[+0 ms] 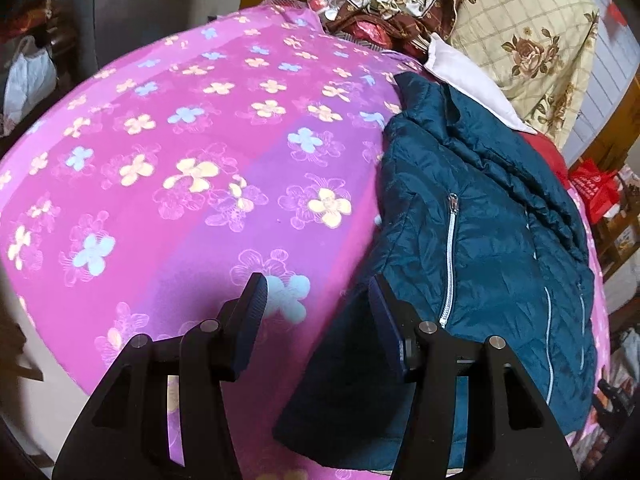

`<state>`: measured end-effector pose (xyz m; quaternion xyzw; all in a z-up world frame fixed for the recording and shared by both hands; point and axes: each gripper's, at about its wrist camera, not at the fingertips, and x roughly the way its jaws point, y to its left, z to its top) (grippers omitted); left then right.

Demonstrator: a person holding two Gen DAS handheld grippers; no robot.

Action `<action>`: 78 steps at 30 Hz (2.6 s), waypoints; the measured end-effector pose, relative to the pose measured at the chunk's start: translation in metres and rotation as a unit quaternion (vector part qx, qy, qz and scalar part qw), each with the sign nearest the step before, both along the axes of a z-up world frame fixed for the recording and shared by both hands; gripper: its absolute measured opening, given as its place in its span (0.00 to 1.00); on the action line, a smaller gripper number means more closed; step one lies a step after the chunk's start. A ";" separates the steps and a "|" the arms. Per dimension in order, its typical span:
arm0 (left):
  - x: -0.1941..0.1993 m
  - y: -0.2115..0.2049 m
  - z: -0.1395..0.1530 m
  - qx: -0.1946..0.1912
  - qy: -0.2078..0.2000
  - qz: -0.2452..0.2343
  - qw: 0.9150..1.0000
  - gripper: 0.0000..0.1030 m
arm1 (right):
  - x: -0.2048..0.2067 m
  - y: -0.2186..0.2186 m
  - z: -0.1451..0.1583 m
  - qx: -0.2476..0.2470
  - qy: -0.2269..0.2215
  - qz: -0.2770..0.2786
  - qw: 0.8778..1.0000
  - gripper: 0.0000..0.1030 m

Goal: Fold large clothes

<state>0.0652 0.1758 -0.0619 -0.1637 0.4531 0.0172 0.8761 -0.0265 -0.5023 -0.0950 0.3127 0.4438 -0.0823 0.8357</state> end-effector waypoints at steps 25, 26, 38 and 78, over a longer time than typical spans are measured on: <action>0.000 0.003 -0.037 -0.288 0.042 -0.089 0.953 0.54 | 0.039 0.039 -0.023 0.164 -0.016 0.110 0.980 0.61; -0.005 0.003 -0.035 -0.294 0.037 -0.093 0.951 0.54 | 0.037 0.039 -0.024 0.170 -0.015 0.114 0.979 0.61; -0.016 0.002 -0.029 -0.268 0.030 -0.096 0.958 0.60 | 0.017 0.058 -0.024 0.178 -0.013 0.159 0.971 0.61; -0.062 -0.048 0.001 -0.142 0.016 -0.089 0.986 0.11 | -0.007 0.110 -0.003 0.072 -0.018 0.165 0.983 0.26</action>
